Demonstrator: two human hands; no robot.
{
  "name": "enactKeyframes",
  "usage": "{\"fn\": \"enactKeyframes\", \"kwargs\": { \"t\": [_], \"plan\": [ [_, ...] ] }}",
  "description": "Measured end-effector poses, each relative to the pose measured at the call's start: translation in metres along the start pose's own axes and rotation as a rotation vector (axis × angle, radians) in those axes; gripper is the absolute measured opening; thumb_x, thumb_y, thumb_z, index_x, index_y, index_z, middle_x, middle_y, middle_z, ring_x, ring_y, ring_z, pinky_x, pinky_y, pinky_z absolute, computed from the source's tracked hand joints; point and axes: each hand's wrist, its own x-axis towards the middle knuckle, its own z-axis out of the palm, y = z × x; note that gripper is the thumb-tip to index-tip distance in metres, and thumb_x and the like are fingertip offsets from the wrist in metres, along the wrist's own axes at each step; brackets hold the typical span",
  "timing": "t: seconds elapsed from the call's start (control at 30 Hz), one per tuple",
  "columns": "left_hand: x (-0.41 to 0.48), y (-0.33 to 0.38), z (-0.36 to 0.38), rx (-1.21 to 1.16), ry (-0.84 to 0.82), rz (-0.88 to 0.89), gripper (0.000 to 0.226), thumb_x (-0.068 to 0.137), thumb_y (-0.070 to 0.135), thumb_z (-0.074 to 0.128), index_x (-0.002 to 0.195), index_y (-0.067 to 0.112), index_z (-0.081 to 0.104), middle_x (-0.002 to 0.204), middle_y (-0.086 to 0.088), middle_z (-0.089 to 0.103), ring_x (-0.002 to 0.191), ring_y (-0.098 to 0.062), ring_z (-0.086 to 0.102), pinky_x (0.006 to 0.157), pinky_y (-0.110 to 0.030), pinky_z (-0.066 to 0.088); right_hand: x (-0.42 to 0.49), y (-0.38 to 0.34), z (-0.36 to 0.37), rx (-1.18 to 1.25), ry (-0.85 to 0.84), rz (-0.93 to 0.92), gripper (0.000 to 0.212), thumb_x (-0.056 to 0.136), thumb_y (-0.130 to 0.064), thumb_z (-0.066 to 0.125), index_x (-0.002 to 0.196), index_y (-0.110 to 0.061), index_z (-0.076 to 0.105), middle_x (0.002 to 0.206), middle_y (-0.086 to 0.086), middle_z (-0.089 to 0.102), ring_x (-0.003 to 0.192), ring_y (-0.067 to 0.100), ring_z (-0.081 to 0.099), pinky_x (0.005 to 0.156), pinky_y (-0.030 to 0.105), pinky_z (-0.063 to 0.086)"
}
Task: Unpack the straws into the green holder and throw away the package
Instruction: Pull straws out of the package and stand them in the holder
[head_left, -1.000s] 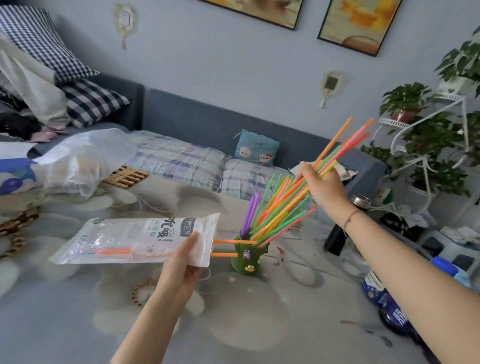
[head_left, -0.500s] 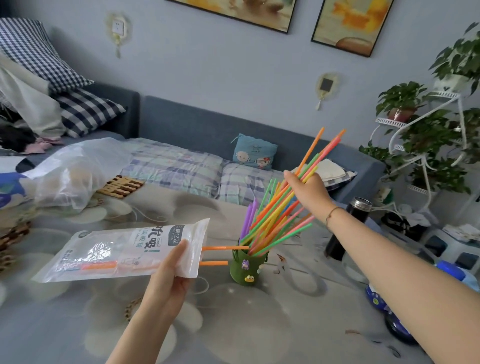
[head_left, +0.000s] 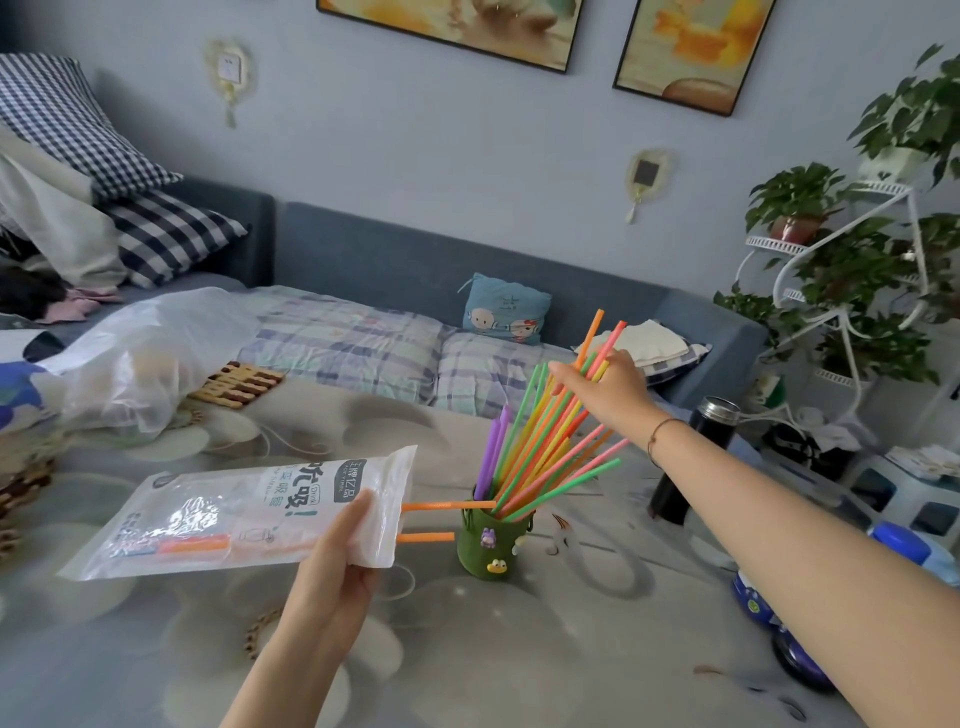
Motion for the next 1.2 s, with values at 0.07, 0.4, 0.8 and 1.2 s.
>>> {"fn": "enactKeyframes", "kwargs": {
  "t": [0.07,0.4,0.8,1.2],
  "plan": [
    [0.000,0.002,0.000,0.004,0.004,-0.006,0.022,0.091,0.015,0.061,0.112,0.009,0.062,0.086,-0.001,0.070,0.060,-0.006,0.071,0.048,-0.016,0.054,-0.001,0.001,0.001,-0.065,-0.032,0.010,0.063,0.067,-0.072,0.050,0.083,-0.017,0.075,0.102,0.006,0.065,0.109,0.022,0.053,0.102,0.045,0.038],
    [-0.003,0.004,0.001,-0.009,0.006,-0.023,0.008,0.091,0.014,0.061,0.098,0.010,0.064,0.073,0.001,0.074,0.059,-0.006,0.071,0.048,-0.017,0.054,-0.009,-0.005,-0.007,0.203,-0.067,-0.046,0.030,0.077,-0.043,0.069,0.097,-0.020,0.068,0.119,0.001,0.059,0.118,0.019,0.051,0.096,0.032,0.039],
    [-0.003,0.002,0.002,-0.004,0.007,-0.014,0.009,0.091,0.014,0.061,0.100,0.012,0.064,0.077,0.001,0.074,0.060,-0.006,0.071,0.048,-0.016,0.053,-0.018,-0.016,-0.001,-0.193,-0.310,-0.163,0.045,0.098,-0.039,0.036,0.139,-0.022,0.043,0.149,0.002,0.041,0.134,0.020,0.040,0.108,0.036,0.032],
    [0.002,-0.005,0.001,-0.020,0.014,-0.022,0.038,0.090,0.015,0.062,0.127,0.009,0.057,0.099,-0.002,0.068,0.078,-0.009,0.067,0.051,-0.016,0.054,-0.032,-0.011,-0.002,-0.056,-0.183,-0.061,0.052,0.098,-0.046,0.030,0.141,-0.020,0.039,0.152,0.001,0.035,0.140,0.017,0.031,0.113,0.034,0.026]
  ]
}}
